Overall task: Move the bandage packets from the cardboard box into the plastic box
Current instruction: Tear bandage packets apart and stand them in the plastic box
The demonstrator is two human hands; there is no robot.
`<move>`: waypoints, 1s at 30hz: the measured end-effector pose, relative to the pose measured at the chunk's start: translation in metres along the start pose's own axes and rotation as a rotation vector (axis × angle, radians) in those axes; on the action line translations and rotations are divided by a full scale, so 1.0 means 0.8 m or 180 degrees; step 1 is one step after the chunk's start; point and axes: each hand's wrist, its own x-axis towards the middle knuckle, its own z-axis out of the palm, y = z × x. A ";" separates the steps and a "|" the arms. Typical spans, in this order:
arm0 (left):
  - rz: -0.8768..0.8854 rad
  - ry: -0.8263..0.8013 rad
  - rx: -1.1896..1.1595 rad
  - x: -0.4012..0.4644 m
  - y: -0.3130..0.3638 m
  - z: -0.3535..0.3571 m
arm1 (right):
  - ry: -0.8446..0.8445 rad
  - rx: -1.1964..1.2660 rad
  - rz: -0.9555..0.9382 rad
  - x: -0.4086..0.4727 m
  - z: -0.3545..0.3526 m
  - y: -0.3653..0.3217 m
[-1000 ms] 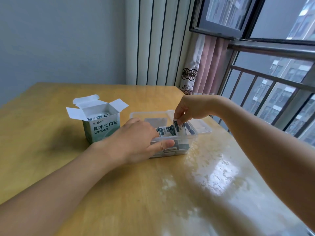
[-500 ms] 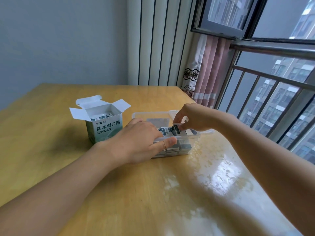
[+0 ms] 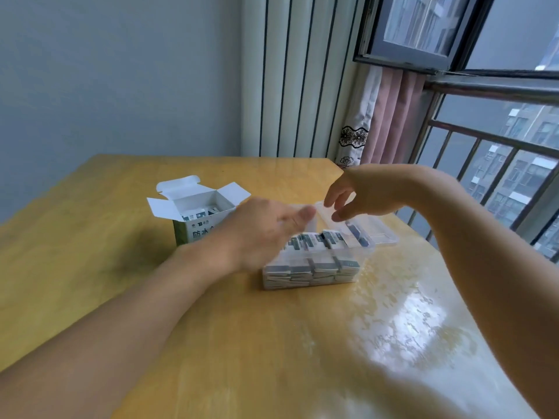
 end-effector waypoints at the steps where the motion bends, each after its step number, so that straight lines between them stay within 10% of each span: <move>1: -0.0061 0.0318 -0.0174 0.002 -0.002 -0.016 | 0.0231 0.0074 -0.0139 -0.003 -0.007 -0.010; 6: -0.0624 0.1453 0.0038 -0.001 -0.050 -0.113 | 0.1396 0.1060 -0.1183 0.023 -0.014 -0.105; 12: -0.2019 0.0001 0.0389 -0.023 -0.098 -0.145 | 0.1352 0.0672 -0.1122 0.096 0.005 -0.178; 16: -0.1856 -0.0736 -0.0101 -0.028 -0.100 -0.129 | 0.1237 0.0225 -0.0939 0.121 0.029 -0.187; 30: -0.1353 -0.0877 0.0084 -0.028 -0.100 -0.130 | 0.1010 0.0641 -0.1363 0.107 0.026 -0.175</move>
